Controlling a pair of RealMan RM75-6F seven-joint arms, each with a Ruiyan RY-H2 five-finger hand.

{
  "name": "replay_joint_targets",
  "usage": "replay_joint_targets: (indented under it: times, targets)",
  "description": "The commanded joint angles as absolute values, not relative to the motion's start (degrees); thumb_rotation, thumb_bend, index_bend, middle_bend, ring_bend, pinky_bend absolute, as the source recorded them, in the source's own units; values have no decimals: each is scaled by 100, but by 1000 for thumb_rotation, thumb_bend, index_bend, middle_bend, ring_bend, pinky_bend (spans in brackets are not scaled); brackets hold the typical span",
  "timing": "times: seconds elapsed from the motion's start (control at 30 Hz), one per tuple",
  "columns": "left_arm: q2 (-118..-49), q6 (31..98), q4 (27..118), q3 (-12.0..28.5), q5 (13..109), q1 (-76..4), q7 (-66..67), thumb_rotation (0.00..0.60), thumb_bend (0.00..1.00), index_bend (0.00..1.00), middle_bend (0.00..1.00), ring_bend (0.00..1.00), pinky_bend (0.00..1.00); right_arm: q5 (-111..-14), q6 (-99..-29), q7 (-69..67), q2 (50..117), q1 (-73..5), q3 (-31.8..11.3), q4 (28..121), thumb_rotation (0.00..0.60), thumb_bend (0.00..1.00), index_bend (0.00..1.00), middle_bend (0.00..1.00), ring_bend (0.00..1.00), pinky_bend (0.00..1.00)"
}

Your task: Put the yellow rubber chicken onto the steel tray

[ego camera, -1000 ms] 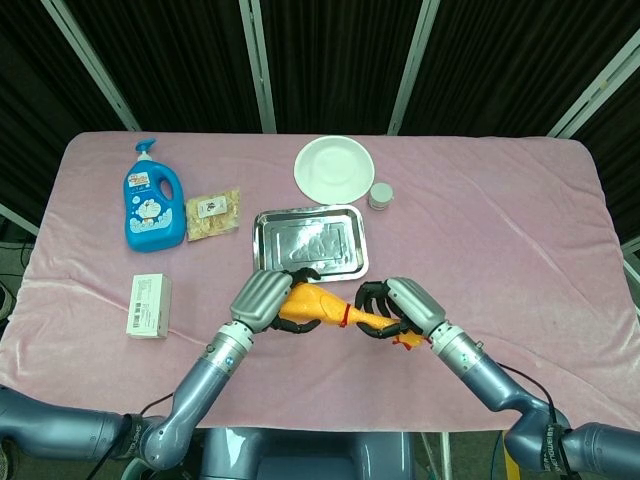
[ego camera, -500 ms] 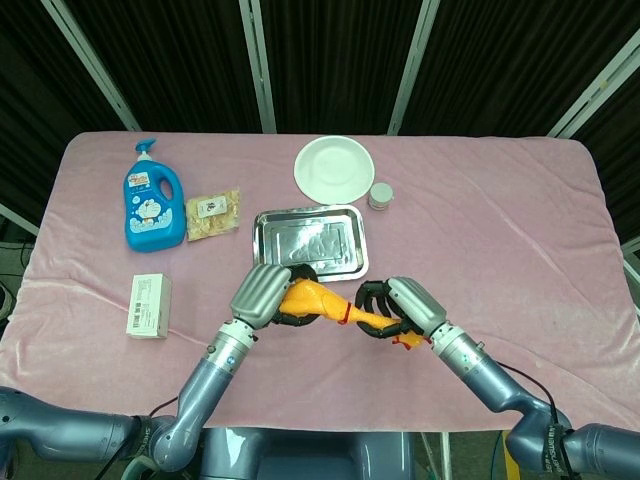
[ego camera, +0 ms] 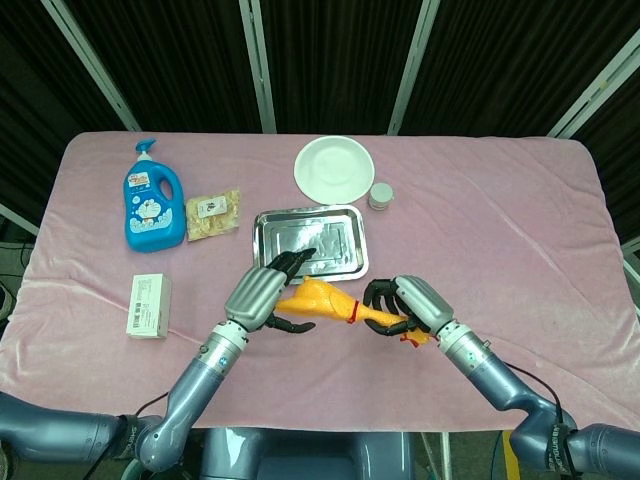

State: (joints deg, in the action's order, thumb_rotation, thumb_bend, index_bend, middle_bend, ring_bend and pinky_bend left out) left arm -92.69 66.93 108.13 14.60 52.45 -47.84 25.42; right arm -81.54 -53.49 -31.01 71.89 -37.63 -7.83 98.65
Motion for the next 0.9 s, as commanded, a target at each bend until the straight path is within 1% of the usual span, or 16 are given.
replay_joint_targets:
  times: [0.03,0.23,0.53,0.73,0.9]
  targets:
    - [-9210,6715,10856,1439,5291,-4753,2540,600,3,0,34,0,291,-8146,-5370,-3112,7164,-3737,-775,9852,600,497,947,727,756,871]
    - [-8973,6989,11008,1370,5637,-4560,2487,600,3,0,34,0,283,-8083,-5394,-3197,7107,-3684,-788,9760,600,498,947,726,756,871]
    - [-8001,7757,11657,1168,6620,-3888,2206,600,3,0,36,0,279,-7674,-5081,-3474,7282,-3877,-1070,9172,600,497,947,727,756,871]
    - [-7276,8143,11901,1007,7117,-3373,1786,600,3,0,46,0,278,-7415,-4631,-3488,7605,-4225,-1278,8643,600,498,947,727,756,871]
    - [-6959,8284,11812,888,7293,-3052,1401,600,4,0,57,0,278,-7205,-4281,-3400,8002,-4548,-1426,8135,600,498,947,726,756,871]
